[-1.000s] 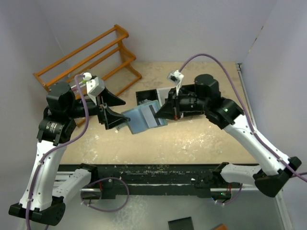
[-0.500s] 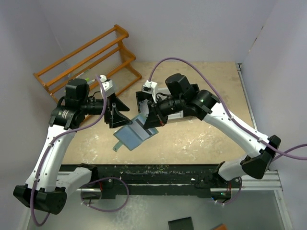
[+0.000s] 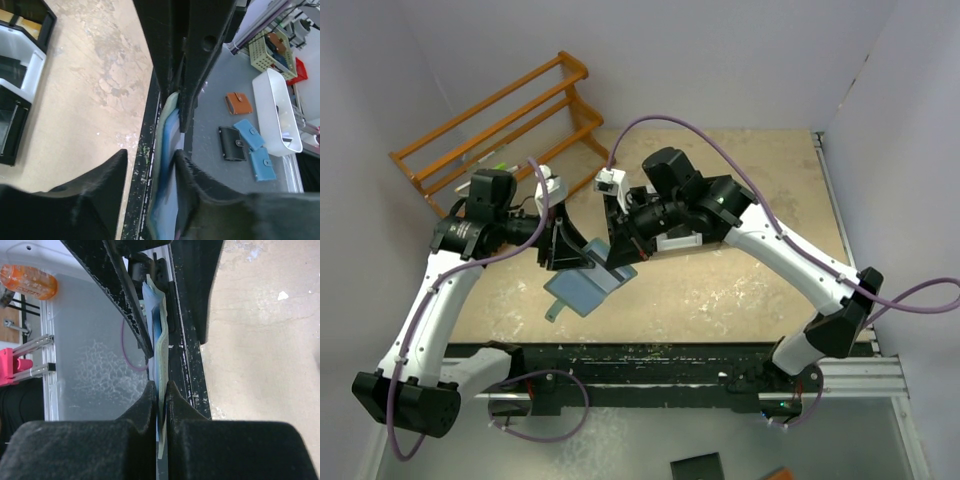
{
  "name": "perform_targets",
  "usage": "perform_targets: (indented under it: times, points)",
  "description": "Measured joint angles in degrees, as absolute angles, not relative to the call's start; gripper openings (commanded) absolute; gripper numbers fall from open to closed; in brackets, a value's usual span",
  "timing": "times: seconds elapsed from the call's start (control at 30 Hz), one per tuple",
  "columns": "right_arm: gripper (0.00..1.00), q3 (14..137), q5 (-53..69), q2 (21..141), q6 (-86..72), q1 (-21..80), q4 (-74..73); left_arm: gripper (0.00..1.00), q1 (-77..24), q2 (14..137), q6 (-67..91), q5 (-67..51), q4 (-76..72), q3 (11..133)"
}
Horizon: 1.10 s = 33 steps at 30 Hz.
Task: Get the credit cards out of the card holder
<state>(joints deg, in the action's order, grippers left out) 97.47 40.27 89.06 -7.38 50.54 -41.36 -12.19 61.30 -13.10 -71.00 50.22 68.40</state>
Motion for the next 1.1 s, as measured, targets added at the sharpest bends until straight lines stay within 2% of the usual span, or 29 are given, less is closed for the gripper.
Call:
perform_targets:
  times: [0.17, 0.23, 0.27, 0.37, 0.5, 0.6, 0.73, 0.87, 1.0, 1.1]
  points:
    - [0.01, 99.90, 40.03, 91.35, -6.81, 51.00, -42.81, 0.13, -12.19, 61.78, -12.56, -73.56, 50.72, 67.57]
    - [0.24, 100.60, 39.81, 92.01, -6.68, 50.98, -43.24, 0.03, -12.23, 62.19, -12.23, -74.52, 50.85, 67.57]
    - [0.36, 100.66, 39.70, 92.14, -6.61, 50.94, -43.44, 0.01, -12.23, 62.33, -12.05, -74.78, 51.00, 67.57]
    - [0.61, 100.33, 39.51, 91.92, -8.01, 50.87, -42.02, 0.00, -12.29, 62.52, -11.05, -74.94, 50.74, 67.55]
    - [0.83, 90.70, 38.94, 84.84, -13.61, 48.90, -29.52, 0.00, -12.40, 61.58, -3.68, -74.65, 44.77, 66.11]
    - [0.99, 76.40, 38.35, 73.97, -21.87, 44.95, -13.17, 0.00, -12.40, 58.78, 7.60, -73.32, 34.17, 63.48]
    - [1.00, 55.20, 33.95, 59.51, -35.81, 42.41, 15.16, 0.00, -12.40, 53.63, 24.84, -70.35, 17.50, 60.71]
    - [0.95, 45.74, 31.00, 57.60, -46.57, 43.44, 35.53, 0.00, -12.40, 51.68, 37.54, -67.61, 4.95, 60.60]
    - [0.81, 44.53, 28.36, 62.00, -51.77, 45.06, 44.69, 0.00, -12.40, 51.75, 44.91, -65.19, -0.78, 60.60]
    - [0.63, 44.56, 27.70, 63.48, -53.54, 46.39, 48.90, 0.00, -12.40, 51.72, 47.03, -64.12, -1.63, 60.60]
